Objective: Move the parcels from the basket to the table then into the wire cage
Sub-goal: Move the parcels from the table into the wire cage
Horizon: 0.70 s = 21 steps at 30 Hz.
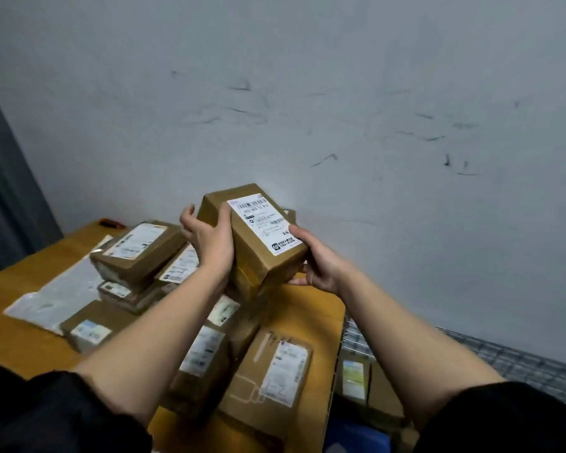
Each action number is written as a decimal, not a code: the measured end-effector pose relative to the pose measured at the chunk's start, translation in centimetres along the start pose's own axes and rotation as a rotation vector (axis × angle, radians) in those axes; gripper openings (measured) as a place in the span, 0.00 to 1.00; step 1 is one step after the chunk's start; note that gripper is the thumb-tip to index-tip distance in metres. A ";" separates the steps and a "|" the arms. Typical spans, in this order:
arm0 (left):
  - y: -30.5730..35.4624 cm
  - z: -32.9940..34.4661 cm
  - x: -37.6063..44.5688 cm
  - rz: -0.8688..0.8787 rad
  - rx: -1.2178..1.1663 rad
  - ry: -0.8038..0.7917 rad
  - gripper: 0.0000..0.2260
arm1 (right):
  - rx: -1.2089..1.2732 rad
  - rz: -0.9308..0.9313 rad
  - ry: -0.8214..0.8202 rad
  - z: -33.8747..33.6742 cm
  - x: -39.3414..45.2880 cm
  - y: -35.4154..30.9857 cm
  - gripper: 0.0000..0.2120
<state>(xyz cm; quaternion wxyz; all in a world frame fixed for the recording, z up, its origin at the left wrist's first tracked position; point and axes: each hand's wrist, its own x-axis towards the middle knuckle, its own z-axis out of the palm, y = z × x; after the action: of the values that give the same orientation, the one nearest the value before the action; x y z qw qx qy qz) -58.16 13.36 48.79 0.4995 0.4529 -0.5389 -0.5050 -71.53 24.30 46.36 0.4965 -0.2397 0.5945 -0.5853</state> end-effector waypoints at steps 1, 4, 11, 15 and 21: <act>-0.2 2.4 -1.0 -0.018 -0.012 -0.048 0.30 | 0.014 -0.028 0.061 -1.9 -1.1 -0.1 0.16; -1.0 8.9 -5.1 -0.128 -0.004 -0.238 0.35 | 0.044 -0.078 0.249 -7.0 -4.3 0.0 0.12; -5.3 20.3 -17.7 -0.349 0.012 -0.693 0.34 | 0.154 -0.084 0.645 -18.7 -11.5 4.1 0.17; -9.8 25.1 -23.7 -0.555 0.062 -0.871 0.38 | 0.198 -0.037 0.798 -25.0 -14.5 8.0 0.20; -17.4 31.8 -31.9 -0.784 0.209 -0.988 0.30 | 0.299 0.073 0.886 -35.0 -18.1 15.1 0.15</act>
<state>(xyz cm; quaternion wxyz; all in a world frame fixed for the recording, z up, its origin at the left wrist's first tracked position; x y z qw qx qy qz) -87.20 46.53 29.17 -0.0764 0.3765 -0.5464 -0.7442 -90.48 59.06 31.62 0.2441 0.1286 0.6666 -0.6925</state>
